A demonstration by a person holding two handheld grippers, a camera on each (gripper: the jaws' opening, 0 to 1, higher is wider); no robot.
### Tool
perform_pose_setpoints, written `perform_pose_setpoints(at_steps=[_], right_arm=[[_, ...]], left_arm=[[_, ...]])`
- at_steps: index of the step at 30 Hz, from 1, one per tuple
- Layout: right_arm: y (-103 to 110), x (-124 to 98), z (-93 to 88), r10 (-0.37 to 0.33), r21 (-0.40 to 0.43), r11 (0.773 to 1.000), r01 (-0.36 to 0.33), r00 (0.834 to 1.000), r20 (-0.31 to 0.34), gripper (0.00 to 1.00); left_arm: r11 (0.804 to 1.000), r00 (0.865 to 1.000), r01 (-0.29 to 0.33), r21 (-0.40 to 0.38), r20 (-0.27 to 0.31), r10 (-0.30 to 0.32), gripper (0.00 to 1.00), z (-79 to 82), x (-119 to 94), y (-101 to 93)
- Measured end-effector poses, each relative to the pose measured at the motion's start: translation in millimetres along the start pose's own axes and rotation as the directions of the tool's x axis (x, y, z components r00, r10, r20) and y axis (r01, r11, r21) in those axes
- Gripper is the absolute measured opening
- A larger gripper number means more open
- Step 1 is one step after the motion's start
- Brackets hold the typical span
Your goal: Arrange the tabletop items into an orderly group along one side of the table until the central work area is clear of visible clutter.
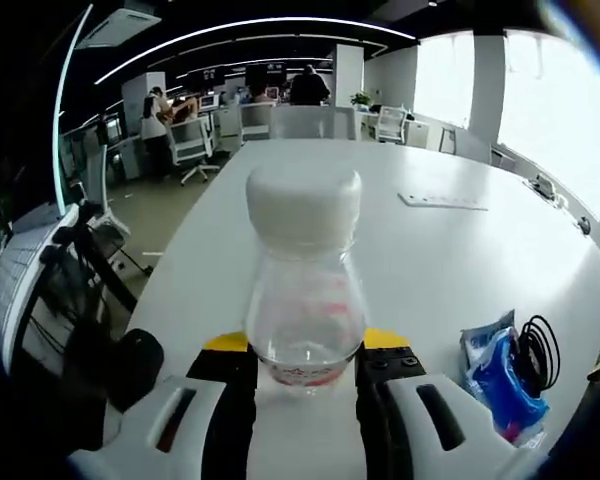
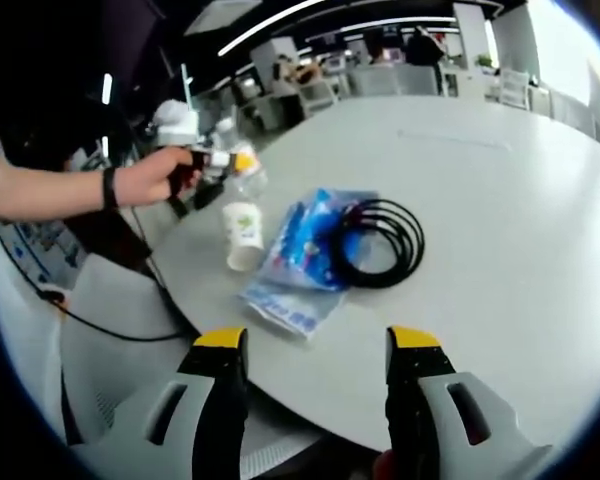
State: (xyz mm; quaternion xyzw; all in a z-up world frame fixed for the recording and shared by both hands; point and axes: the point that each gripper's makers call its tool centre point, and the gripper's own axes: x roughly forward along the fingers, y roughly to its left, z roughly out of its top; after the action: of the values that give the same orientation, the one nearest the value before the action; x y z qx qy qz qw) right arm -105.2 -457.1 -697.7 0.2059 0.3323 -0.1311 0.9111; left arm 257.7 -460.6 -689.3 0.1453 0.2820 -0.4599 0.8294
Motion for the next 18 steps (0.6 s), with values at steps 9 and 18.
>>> perform_pose_setpoints(at_steps=[9, 18], right_arm=[[-5.2, 0.5, 1.2, -0.007, 0.007, 1.000, 0.007, 1.000, -0.006, 0.54], [-4.6, 3.2, 2.2, -0.002, 0.007, 1.000, 0.002, 1.000, -0.015, 0.54]], left_arm=[[1.000, 1.000, -0.012, 0.012, 0.011, 0.012, 0.37, 10.1, 11.8, 1.7], [1.000, 1.000, -0.012, 0.008, 0.017, 0.012, 0.38, 14.2, 17.1, -1.8]])
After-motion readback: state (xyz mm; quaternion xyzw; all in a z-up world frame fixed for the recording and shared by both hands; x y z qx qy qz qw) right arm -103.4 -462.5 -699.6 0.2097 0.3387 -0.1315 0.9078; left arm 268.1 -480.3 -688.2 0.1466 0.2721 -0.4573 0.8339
